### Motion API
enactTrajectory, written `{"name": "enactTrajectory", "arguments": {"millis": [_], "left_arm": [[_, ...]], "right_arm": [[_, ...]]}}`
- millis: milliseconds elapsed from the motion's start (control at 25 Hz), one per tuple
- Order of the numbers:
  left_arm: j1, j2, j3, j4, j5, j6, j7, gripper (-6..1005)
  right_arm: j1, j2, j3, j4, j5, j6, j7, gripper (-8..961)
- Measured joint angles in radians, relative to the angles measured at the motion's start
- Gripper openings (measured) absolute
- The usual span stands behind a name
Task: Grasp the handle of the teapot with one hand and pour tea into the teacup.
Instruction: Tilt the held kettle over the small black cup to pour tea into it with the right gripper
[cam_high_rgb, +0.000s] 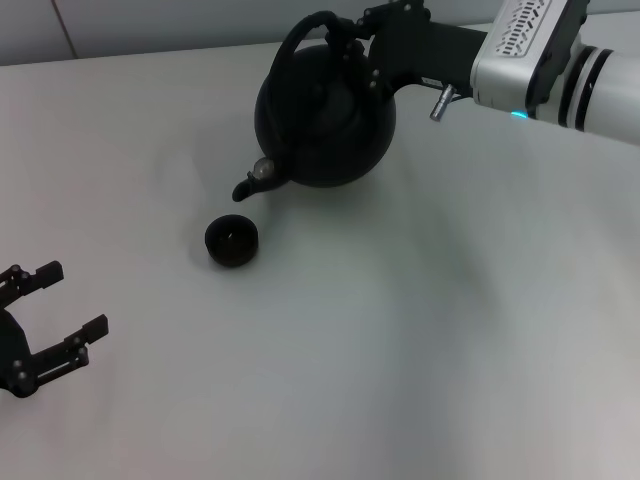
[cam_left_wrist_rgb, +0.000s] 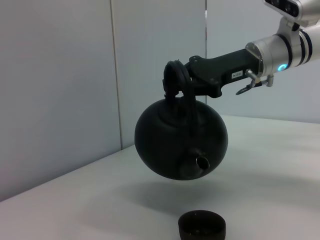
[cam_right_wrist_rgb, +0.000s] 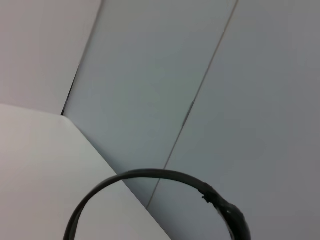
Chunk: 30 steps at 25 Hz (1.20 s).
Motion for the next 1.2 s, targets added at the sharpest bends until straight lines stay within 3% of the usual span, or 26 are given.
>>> {"name": "enactTrajectory", "arguments": {"millis": [1200], "left_arm": [[-0.008, -0.009, -0.027, -0.001, -0.001, 0.0, -0.011, 799]], "right_arm": [[0.044, 0.013, -0.074, 0.004, 0.011, 0.04, -0.238, 79]]}}
